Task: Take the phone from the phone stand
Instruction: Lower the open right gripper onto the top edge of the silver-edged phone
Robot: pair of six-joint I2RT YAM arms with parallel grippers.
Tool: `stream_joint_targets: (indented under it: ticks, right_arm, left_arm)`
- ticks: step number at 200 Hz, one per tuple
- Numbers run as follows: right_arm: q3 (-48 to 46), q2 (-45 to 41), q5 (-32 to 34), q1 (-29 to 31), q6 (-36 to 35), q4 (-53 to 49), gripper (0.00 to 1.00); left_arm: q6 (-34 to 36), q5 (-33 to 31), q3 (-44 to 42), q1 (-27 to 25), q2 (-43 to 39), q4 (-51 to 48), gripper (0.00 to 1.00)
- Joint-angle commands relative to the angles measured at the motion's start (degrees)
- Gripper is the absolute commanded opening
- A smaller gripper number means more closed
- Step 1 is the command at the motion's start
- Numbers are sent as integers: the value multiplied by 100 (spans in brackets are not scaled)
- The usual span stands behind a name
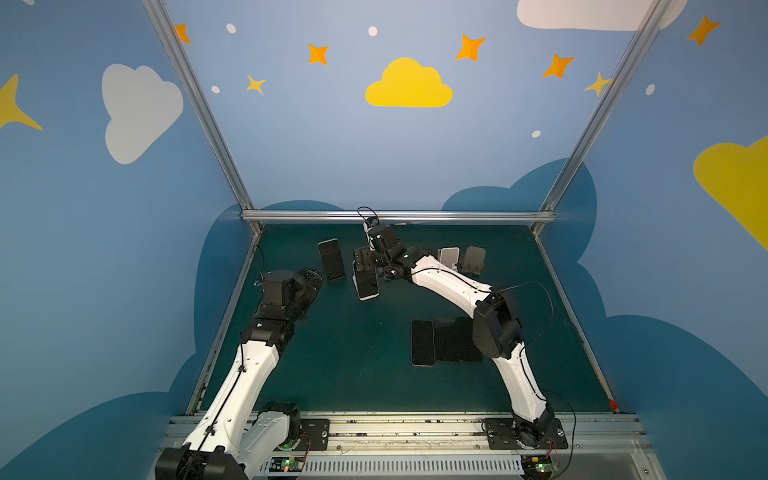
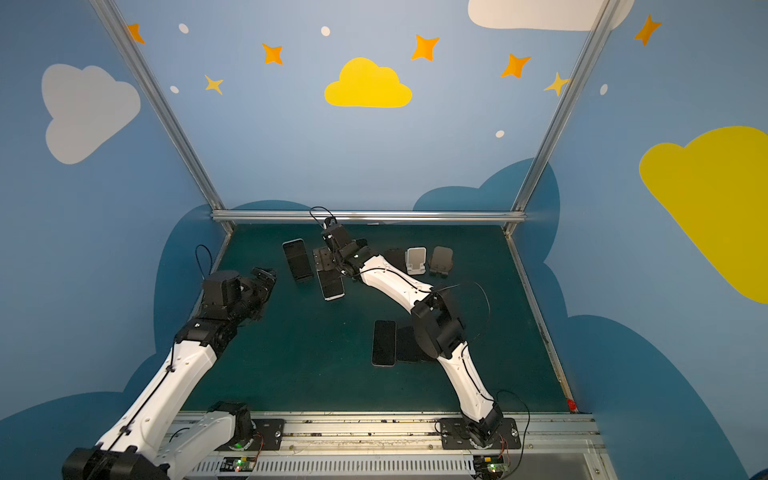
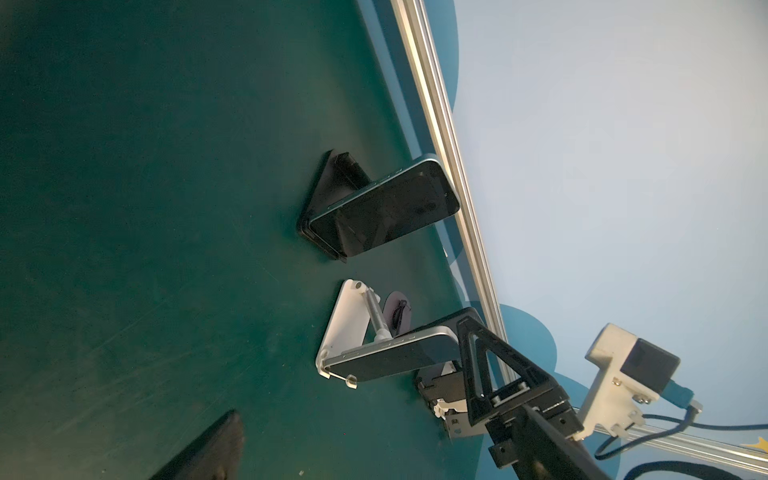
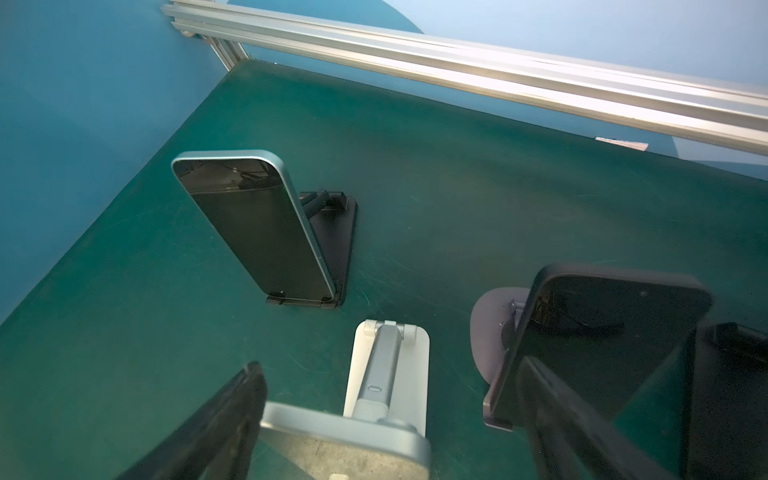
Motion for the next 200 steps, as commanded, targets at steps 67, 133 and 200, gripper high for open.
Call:
stream_joint_targets:
  ticks: [67, 133, 200]
  right_arm:
    - [-181, 193, -221, 97, 53, 341, 92]
    - [-487, 204, -54, 132, 274, 682, 84]
    - [-898, 105, 122, 229, 351, 1110, 84]
  left_arm:
    - [-69, 335, -21, 26, 110, 166, 100]
    - [-82, 398, -20, 29, 123, 189, 100]
    - [-55, 436, -12, 23, 156, 205, 100]
